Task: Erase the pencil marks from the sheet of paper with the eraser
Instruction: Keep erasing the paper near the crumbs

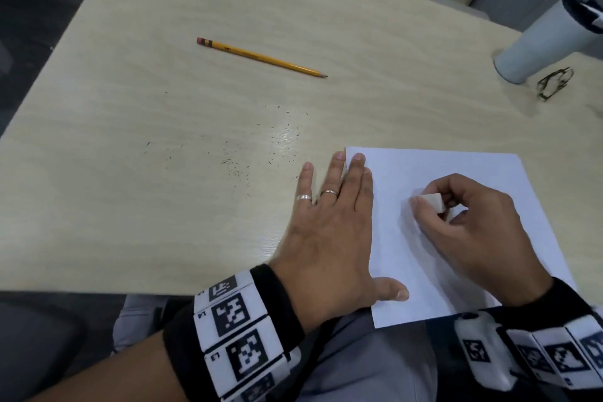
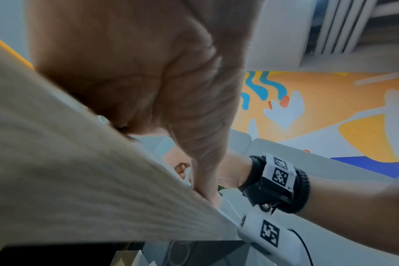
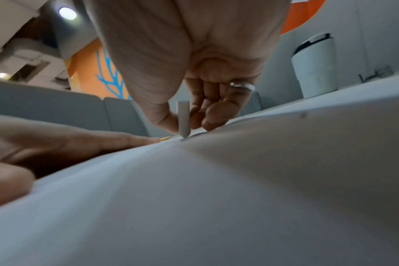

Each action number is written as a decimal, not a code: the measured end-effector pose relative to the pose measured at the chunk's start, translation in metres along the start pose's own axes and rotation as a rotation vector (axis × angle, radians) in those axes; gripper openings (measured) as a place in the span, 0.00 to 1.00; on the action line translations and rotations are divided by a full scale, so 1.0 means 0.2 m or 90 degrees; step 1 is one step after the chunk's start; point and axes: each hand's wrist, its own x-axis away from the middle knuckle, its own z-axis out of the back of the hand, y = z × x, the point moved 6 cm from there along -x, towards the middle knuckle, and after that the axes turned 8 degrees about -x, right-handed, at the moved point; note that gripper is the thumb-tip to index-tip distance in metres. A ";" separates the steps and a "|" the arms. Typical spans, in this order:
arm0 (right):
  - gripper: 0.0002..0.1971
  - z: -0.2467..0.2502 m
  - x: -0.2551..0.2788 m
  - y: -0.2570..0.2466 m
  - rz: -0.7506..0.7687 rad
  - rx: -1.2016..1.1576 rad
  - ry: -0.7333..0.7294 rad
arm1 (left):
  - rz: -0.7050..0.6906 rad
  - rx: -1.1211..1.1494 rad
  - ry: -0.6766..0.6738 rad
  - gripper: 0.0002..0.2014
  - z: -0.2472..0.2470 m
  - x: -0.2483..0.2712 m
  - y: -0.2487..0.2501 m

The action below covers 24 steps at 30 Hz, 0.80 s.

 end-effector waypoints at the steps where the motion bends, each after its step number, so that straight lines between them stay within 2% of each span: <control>1: 0.08 -0.02 0.02 -0.01 0.005 -0.022 0.001 | -0.002 -0.006 0.002 0.71 0.00 0.00 -0.01; 6: 0.06 -0.08 0.07 0.03 -0.019 -0.095 0.019 | 0.009 0.047 0.010 0.61 0.02 0.01 -0.03; 10: 0.06 -0.06 0.08 0.04 -0.008 -0.154 0.030 | 0.013 0.044 0.020 0.61 0.04 0.00 -0.04; 13: 0.07 0.03 0.09 0.16 -0.024 -0.229 0.140 | 0.015 0.005 -0.009 0.60 0.03 0.01 -0.03; 16: 0.11 0.10 0.09 0.33 -0.120 -0.418 0.253 | 0.013 -0.031 -0.002 0.56 0.02 0.05 0.06; 18: 0.12 0.11 0.08 0.36 -0.151 -0.496 0.274 | -0.054 -0.050 0.026 0.50 -0.01 0.07 0.22; 21: 0.14 0.11 0.07 0.36 -0.151 -0.526 0.255 | -0.219 -0.074 -0.025 0.39 -0.14 0.05 0.51; 22: 0.16 0.11 0.07 0.37 -0.156 -0.539 0.250 | -0.249 -0.093 -0.036 0.36 -0.16 0.03 0.56; 24: 0.17 0.11 0.08 0.37 -0.166 -0.562 0.242 | -0.251 -0.113 -0.042 0.34 -0.15 0.00 0.58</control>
